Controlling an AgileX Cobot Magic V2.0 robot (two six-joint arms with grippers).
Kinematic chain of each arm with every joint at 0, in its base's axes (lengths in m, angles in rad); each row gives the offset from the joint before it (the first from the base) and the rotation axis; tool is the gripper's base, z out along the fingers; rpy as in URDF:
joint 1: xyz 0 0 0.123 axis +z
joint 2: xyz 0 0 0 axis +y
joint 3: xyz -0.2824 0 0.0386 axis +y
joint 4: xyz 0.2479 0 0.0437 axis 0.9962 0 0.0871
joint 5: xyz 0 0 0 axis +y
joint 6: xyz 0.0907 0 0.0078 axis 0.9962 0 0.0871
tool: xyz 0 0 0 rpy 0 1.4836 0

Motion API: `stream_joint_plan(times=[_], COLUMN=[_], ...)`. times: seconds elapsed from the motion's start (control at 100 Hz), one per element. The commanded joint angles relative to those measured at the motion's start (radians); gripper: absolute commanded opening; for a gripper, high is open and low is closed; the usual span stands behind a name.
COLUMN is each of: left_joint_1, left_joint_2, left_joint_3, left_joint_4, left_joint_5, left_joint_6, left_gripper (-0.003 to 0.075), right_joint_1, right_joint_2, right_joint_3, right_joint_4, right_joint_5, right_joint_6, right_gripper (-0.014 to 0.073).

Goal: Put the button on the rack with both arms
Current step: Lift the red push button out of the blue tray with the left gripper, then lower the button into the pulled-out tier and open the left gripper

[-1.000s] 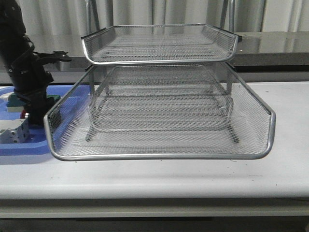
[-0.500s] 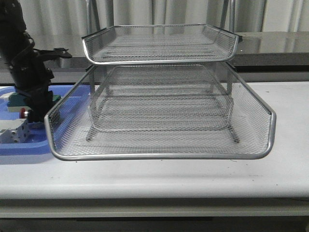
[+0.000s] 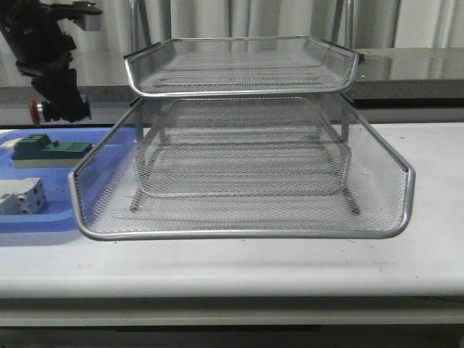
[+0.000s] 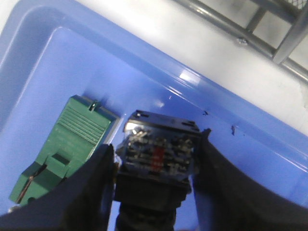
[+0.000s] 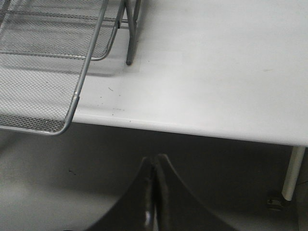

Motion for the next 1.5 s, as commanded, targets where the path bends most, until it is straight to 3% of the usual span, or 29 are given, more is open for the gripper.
stream_joint_plan(times=[0.0, 0.34, 0.74, 1.09, 1.49], left_joint_1=[0.006, 0.006, -0.026, -0.265, -0.539], left_joint_2=[-0.108, -0.27, -0.547, -0.604, -0.501], left_joint_3=[-0.033, 0.02, 0.276, 0.412, 0.415], left_joint_4=[-0.023, -0.013, -0.017, -0.055, -0.055], left_joint_5=[0.052, 0.052, 0.052, 0.052, -0.04], left_joint_6=[-0.021, -0.095, -0.099, -0.099, -0.099], left_gripper=[0.0077, 0.0077, 0.0077, 0.0077, 0.0062], right_joint_1=[-0.003, -0.003, -0.003, -0.003, -0.003], right_joint_2=[0.005, 0.005, 0.005, 0.005, 0.005], right_joint_3=[-0.035, -0.035, -0.035, -0.035, -0.035], right_joint_4=[-0.004, -0.004, -0.004, -0.004, -0.004], right_joint_5=[-0.058, -0.058, -0.058, -0.058, -0.058], right_joint_6=[-0.002, -0.002, -0.002, -0.002, -0.002], right_gripper=[-0.0069, -0.0069, -0.0069, -0.0069, -0.0069])
